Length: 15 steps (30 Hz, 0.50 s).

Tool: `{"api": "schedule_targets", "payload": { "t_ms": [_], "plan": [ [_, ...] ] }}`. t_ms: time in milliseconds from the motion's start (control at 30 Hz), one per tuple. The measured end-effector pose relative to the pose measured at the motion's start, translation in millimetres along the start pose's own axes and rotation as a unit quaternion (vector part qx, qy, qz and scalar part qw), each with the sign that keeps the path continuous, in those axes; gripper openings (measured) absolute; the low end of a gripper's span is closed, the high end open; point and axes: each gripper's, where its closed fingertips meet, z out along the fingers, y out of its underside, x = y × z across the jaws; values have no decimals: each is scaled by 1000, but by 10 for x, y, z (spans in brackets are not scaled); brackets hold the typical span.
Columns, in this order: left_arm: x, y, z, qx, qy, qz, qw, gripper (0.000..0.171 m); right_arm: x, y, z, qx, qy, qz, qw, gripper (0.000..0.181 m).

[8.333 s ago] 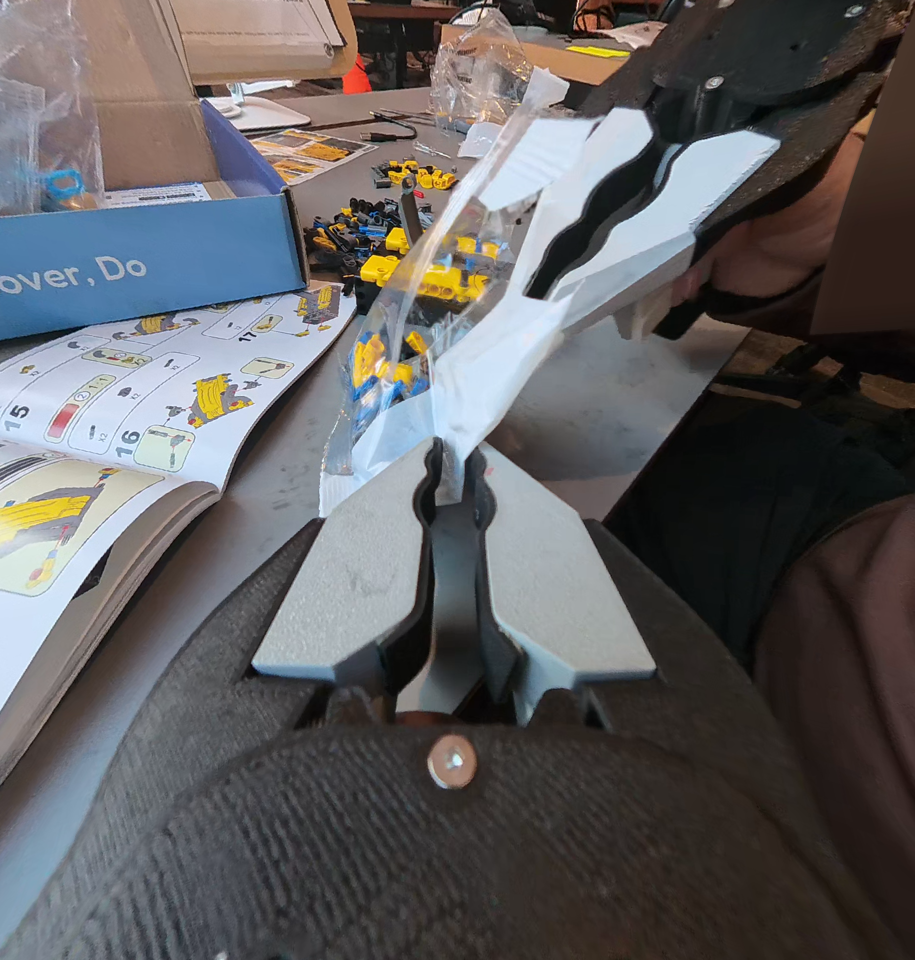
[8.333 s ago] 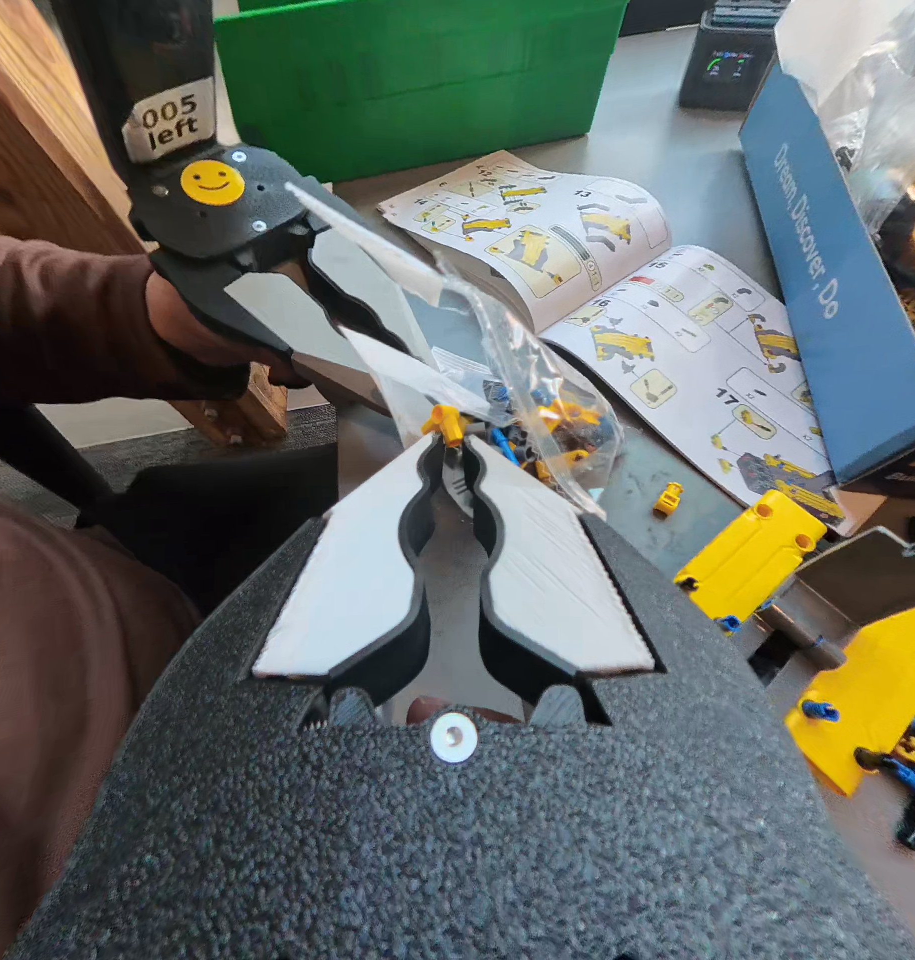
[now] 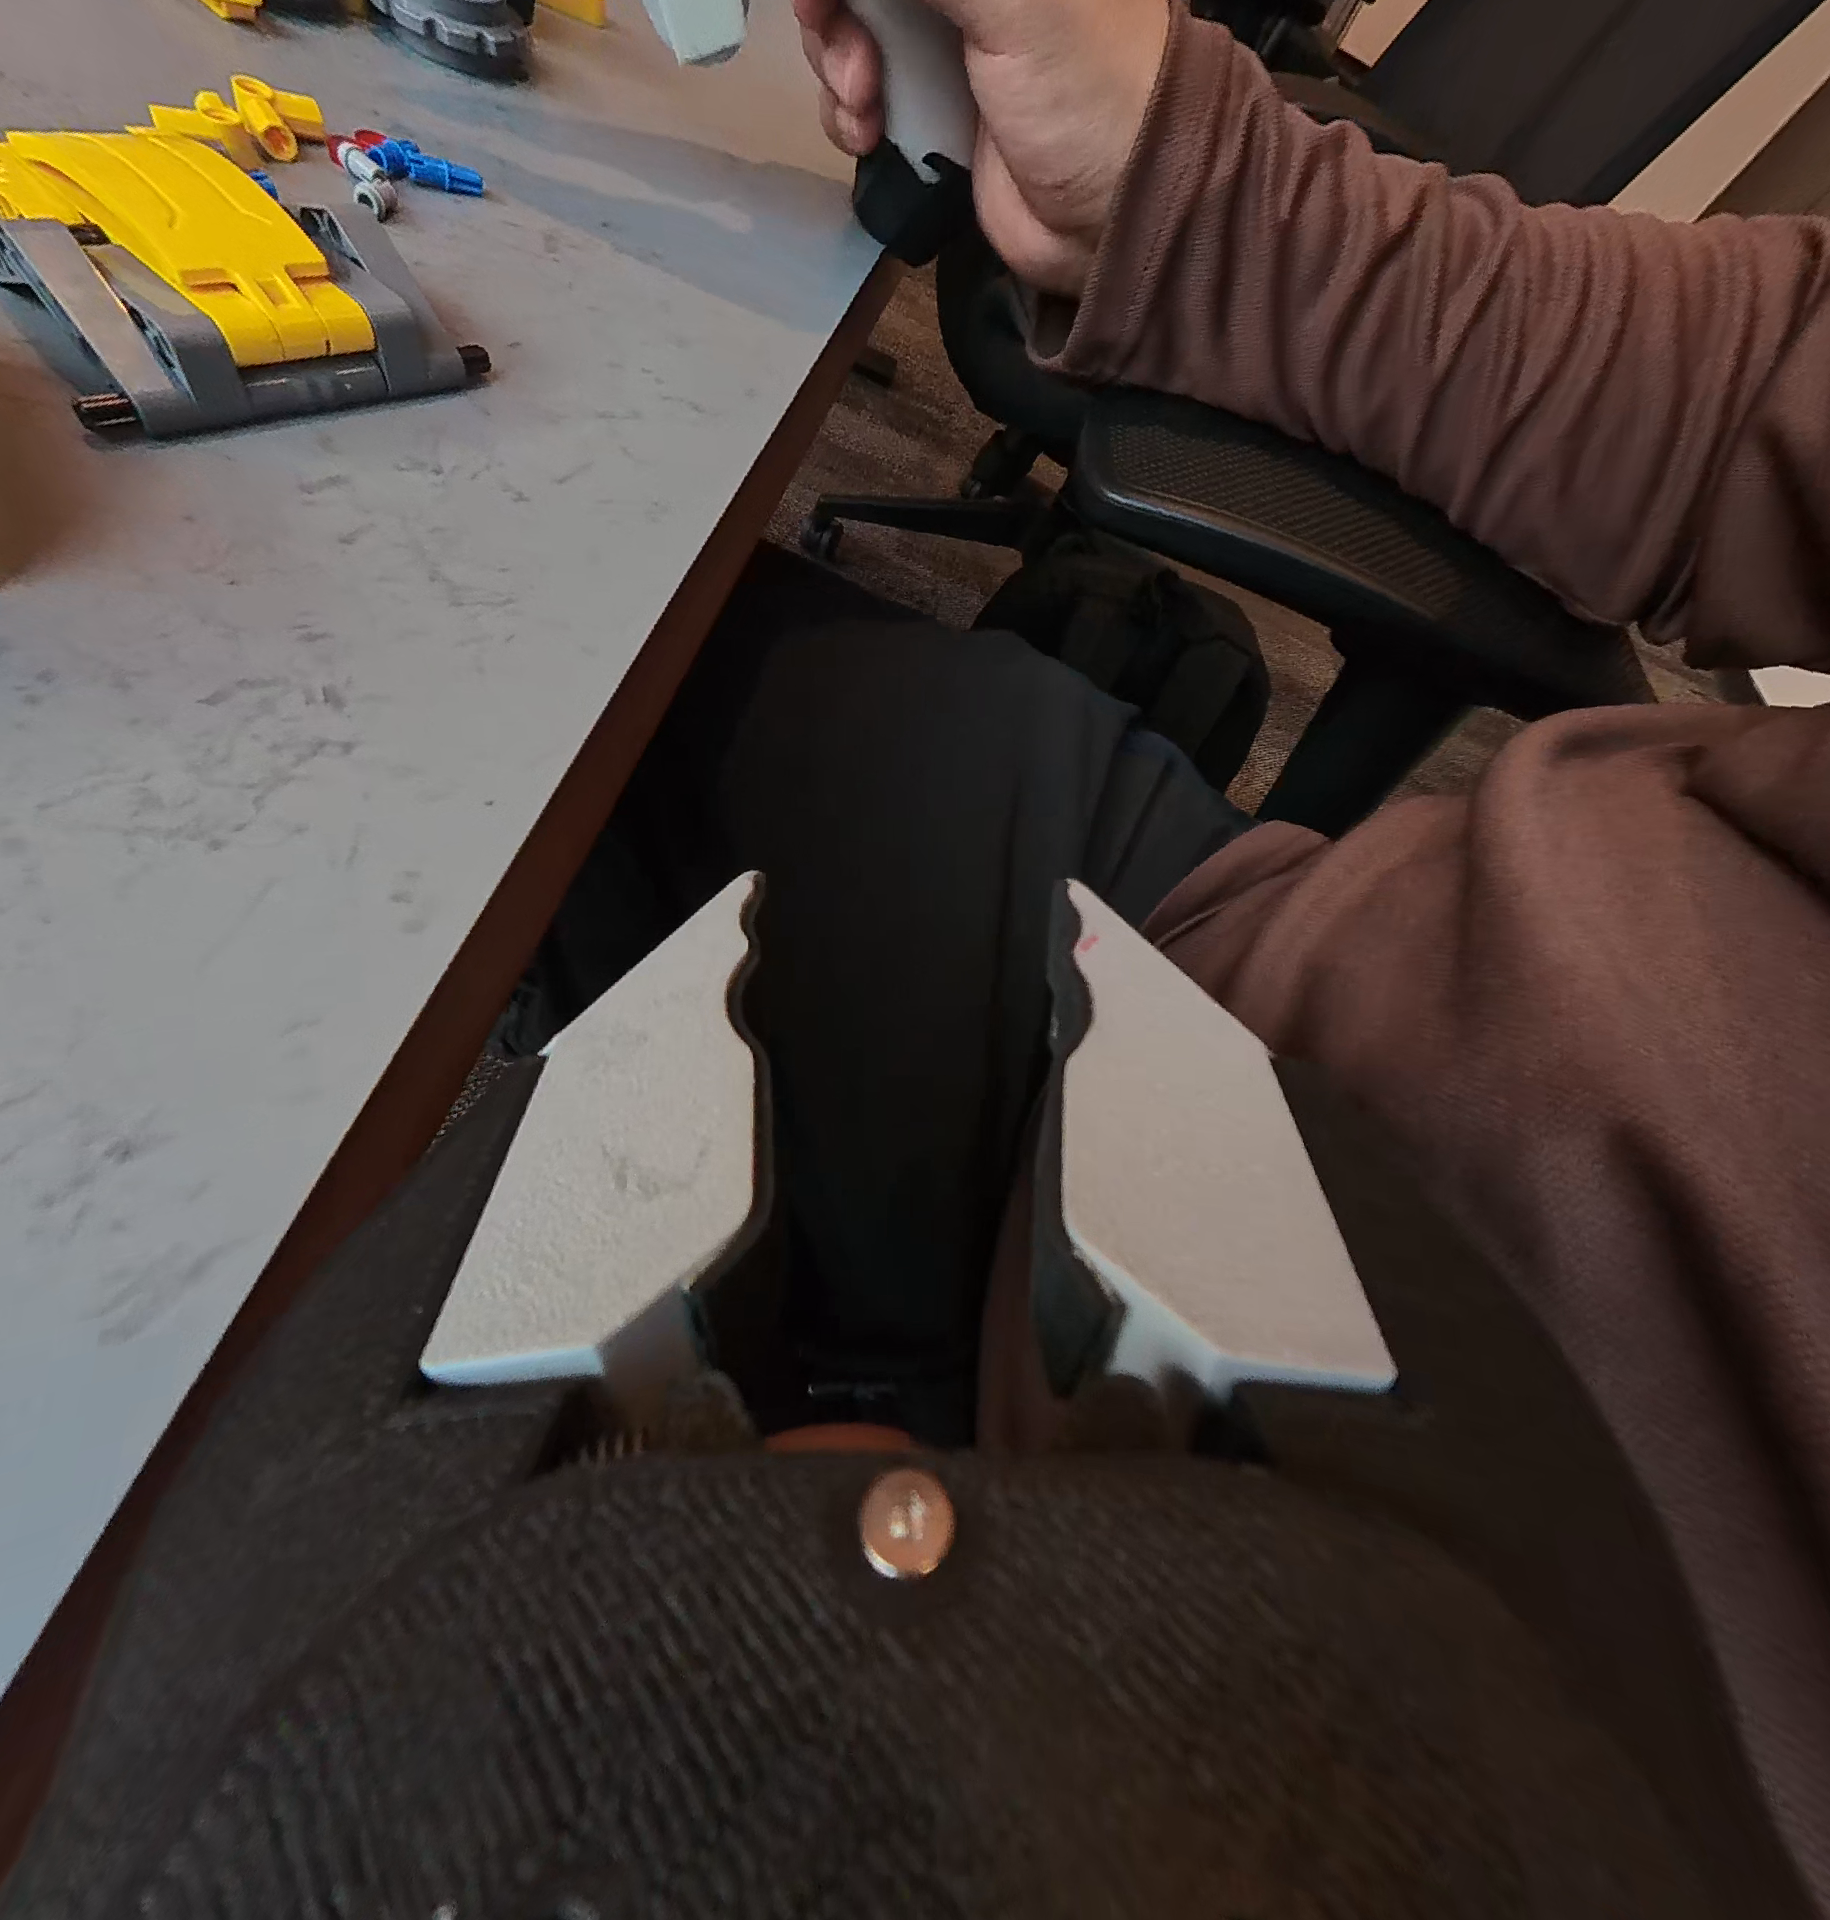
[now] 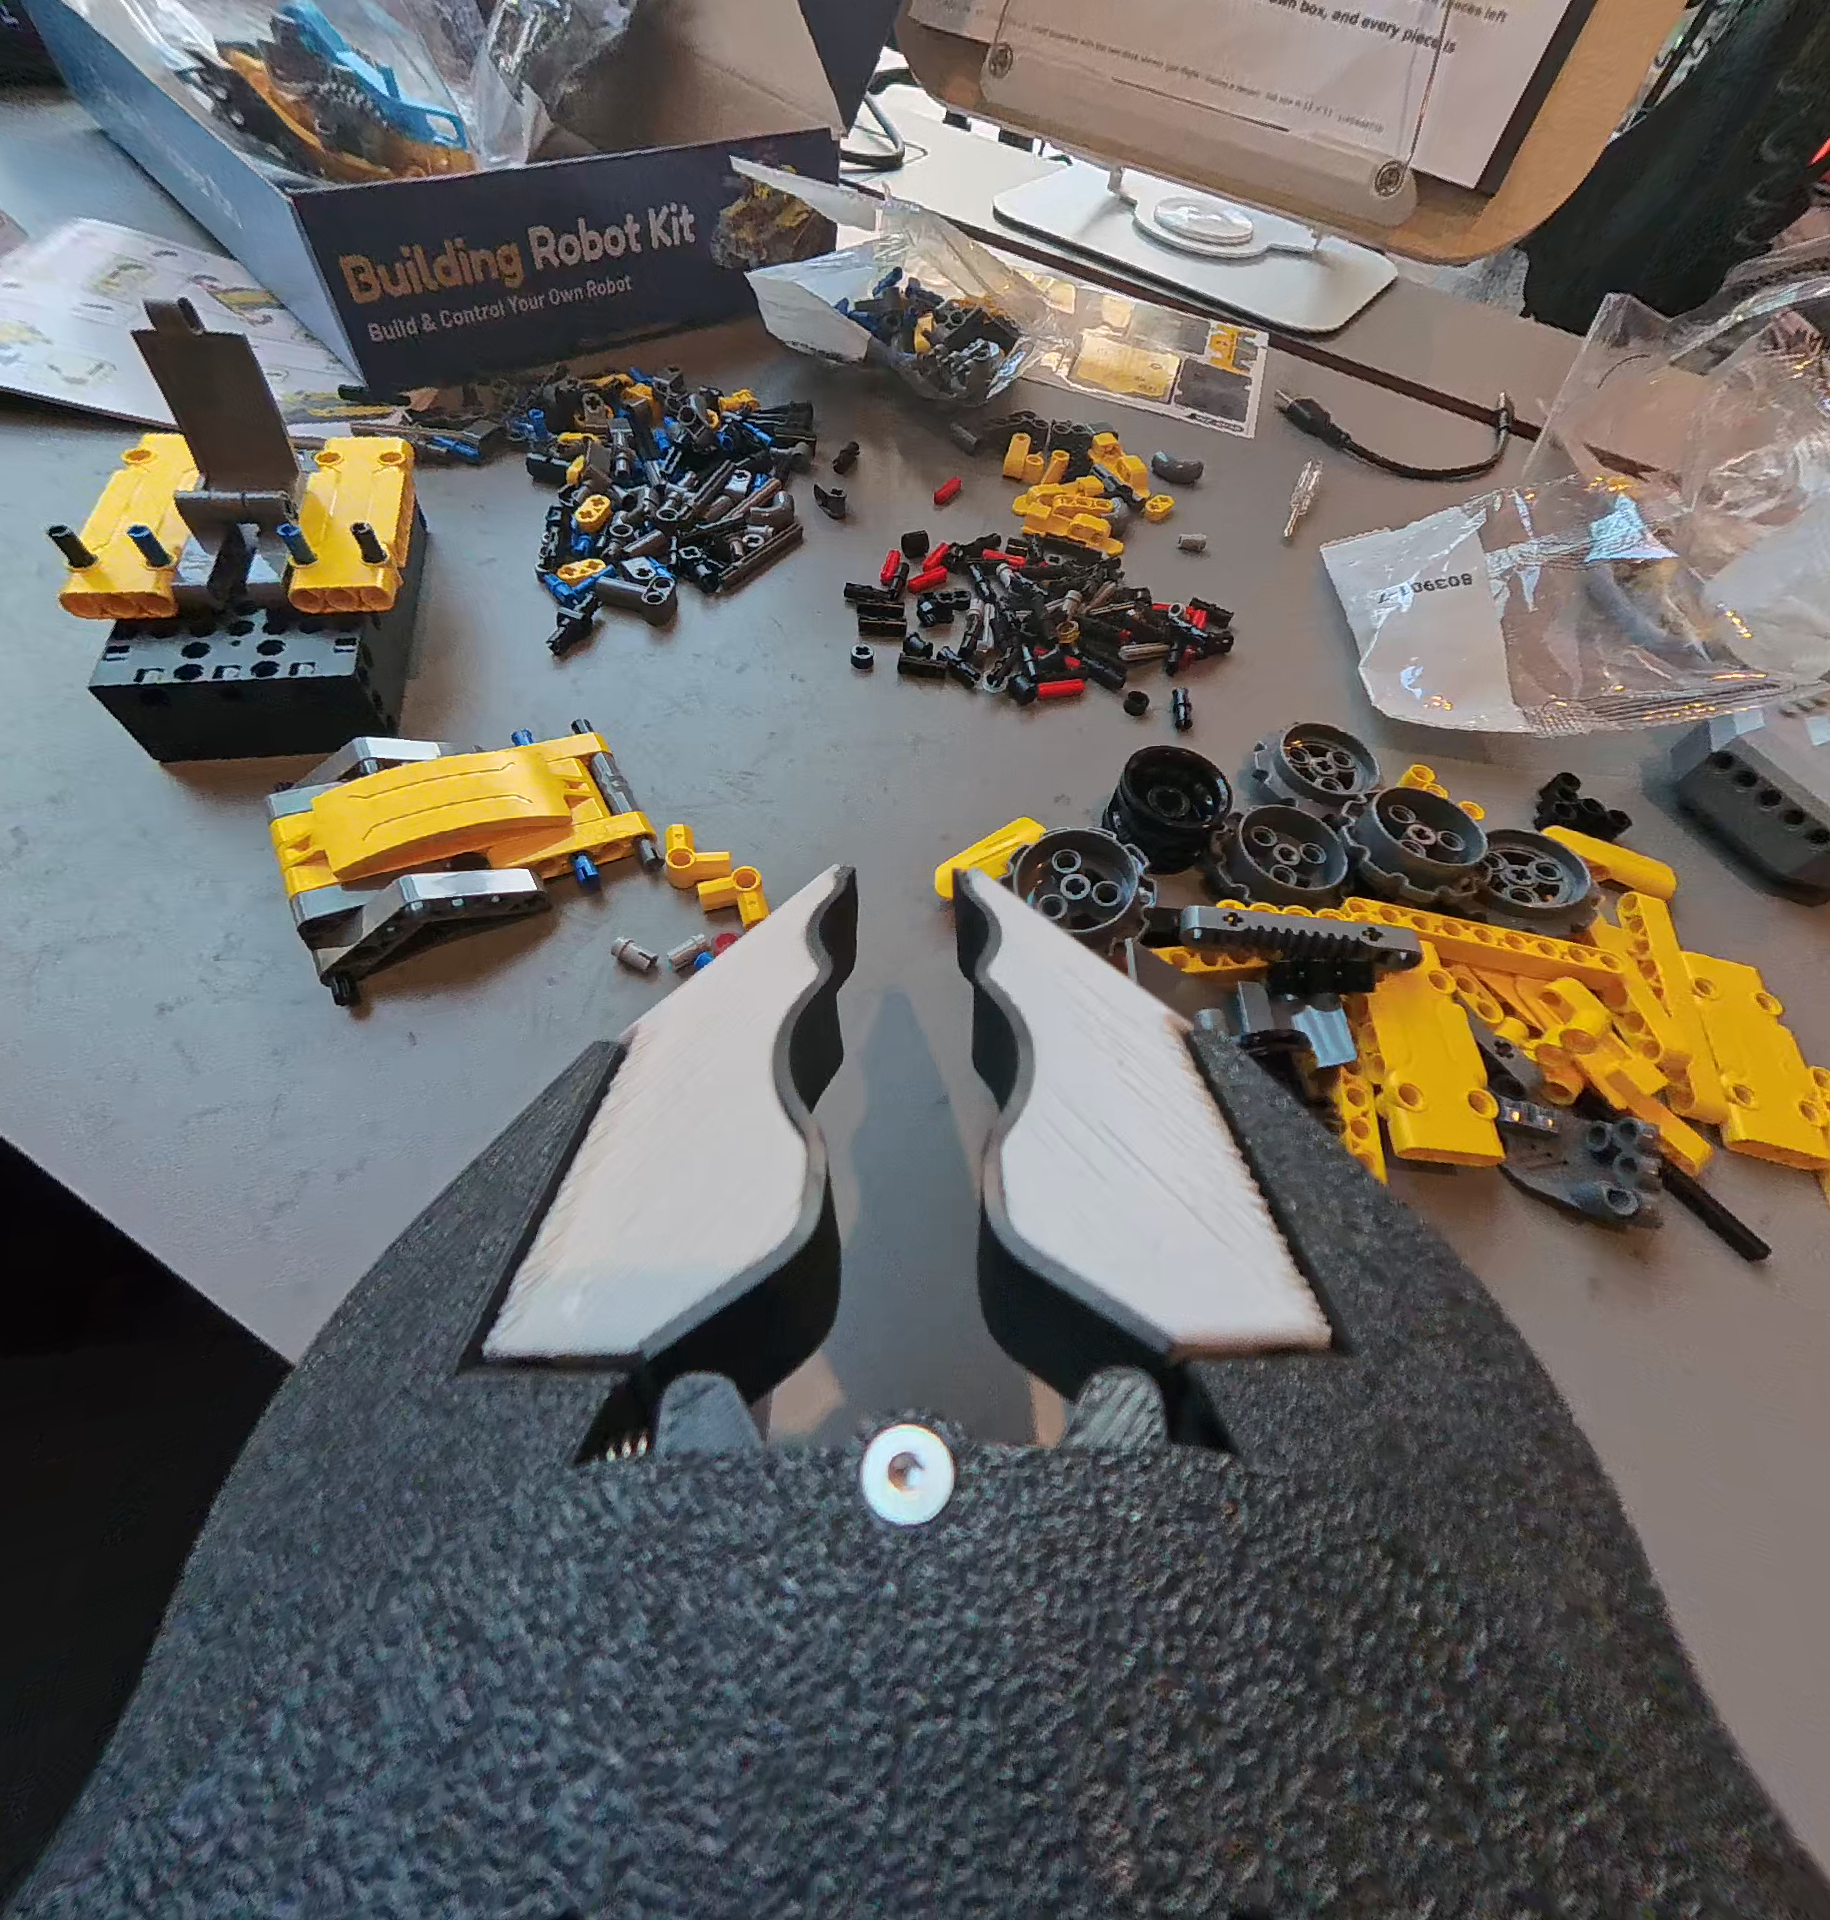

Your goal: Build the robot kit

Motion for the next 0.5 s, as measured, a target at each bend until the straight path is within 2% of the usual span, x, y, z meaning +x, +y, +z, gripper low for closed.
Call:
{"api": "schedule_targets", "payload": {
  "t_ms": [500],
  "plan": [
    [-39,-13,-10,1,2,-4,1000,49,-110,151,57,-49,-26,-12,998,15]
  ]
}}
